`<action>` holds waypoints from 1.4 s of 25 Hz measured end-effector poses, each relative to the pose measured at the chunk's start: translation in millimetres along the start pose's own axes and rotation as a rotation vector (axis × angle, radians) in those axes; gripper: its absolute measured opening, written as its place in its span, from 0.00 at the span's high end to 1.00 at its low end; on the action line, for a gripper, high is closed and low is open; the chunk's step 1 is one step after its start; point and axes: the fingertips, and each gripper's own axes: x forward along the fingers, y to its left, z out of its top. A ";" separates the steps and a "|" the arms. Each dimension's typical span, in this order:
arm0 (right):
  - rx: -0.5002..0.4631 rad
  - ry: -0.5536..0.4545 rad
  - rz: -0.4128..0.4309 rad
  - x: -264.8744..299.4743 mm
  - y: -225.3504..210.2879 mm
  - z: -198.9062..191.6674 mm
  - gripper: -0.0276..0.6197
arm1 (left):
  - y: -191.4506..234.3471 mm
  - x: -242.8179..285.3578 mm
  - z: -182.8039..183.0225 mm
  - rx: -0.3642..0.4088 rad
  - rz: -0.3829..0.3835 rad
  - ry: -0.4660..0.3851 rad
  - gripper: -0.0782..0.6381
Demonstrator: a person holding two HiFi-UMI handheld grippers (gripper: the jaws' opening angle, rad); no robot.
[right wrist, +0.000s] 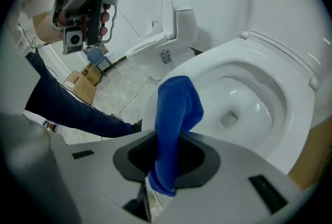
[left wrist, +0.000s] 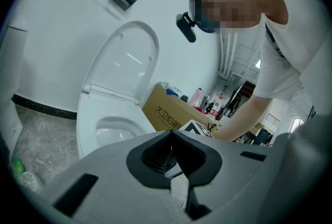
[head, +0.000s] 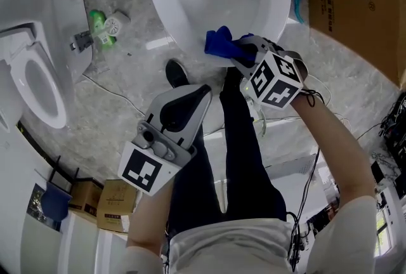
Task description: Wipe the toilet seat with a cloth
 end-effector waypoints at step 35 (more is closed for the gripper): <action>0.156 -0.027 -0.164 -53.4 -72.9 -64.9 0.84 | -29.3 35.4 -10.4 0.014 -0.039 0.031 0.88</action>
